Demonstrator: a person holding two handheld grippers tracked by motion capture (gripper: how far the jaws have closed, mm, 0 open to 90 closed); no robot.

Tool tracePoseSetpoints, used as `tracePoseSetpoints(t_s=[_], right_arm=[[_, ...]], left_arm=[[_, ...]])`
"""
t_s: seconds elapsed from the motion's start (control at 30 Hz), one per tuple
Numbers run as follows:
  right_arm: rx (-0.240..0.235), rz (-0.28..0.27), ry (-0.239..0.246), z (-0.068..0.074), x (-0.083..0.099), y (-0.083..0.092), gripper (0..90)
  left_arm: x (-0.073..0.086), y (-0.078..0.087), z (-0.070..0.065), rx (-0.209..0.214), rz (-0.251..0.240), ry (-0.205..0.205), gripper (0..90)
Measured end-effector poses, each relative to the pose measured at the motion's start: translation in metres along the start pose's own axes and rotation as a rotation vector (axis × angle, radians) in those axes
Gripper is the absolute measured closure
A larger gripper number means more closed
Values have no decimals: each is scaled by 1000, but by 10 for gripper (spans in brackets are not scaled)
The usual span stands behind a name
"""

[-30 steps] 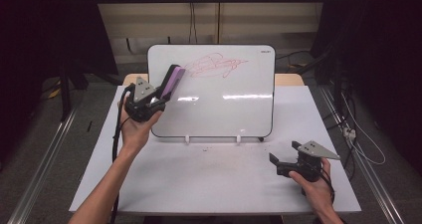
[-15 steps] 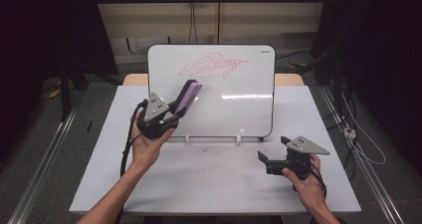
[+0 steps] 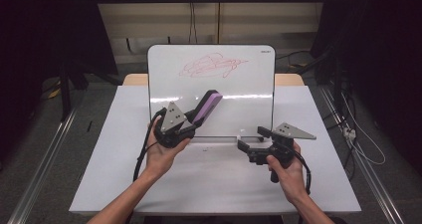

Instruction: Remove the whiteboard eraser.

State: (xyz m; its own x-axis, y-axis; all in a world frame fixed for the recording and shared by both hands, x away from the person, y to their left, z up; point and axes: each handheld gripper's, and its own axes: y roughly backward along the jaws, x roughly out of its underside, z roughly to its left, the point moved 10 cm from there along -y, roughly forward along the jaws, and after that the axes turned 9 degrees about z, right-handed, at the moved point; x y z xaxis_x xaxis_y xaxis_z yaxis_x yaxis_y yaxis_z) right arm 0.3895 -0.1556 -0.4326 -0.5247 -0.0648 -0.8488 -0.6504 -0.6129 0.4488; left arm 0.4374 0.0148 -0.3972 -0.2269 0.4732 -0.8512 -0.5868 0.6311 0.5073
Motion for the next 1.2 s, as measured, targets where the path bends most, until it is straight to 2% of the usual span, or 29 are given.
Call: tracePoseSetpoints(t_s=[0.1,0.17,0.23,0.3,0.47,0.53,0.6,0.83,1.03,1.2], right_arm=[[-44,-24,14,11,-6,-6,32],[-51,-37,28,16,-8,-10,43],[-50,-61,39,20,-10,-14,59],[-58,-93,18,23,-13,-18,81],[-45,-177,26,27,-24,-24,144],[-58,-215,-2,29,-30,-25,164],[-66,-235,-9,31,-34,-28,164],[-81,-284,-58,34,-47,-36,185],[-88,-290,-91,33,-48,-44,210],[-106,-299,-125,35,-49,-47,278]], left_arm=[[-1,-3,-6,10,-4,1,638],[-1,-4,-8,16,-3,-3,638],[-2,-5,-11,28,-10,10,638],[-3,-7,-13,31,-12,11,638],[-4,-8,-20,49,-17,12,638],[-5,-8,-22,53,-18,9,638],[-5,-9,-24,58,-14,15,638],[-4,-11,-27,67,-12,12,638],[0,-12,-28,73,-2,5,638],[1,-15,-31,80,9,-1,638]])
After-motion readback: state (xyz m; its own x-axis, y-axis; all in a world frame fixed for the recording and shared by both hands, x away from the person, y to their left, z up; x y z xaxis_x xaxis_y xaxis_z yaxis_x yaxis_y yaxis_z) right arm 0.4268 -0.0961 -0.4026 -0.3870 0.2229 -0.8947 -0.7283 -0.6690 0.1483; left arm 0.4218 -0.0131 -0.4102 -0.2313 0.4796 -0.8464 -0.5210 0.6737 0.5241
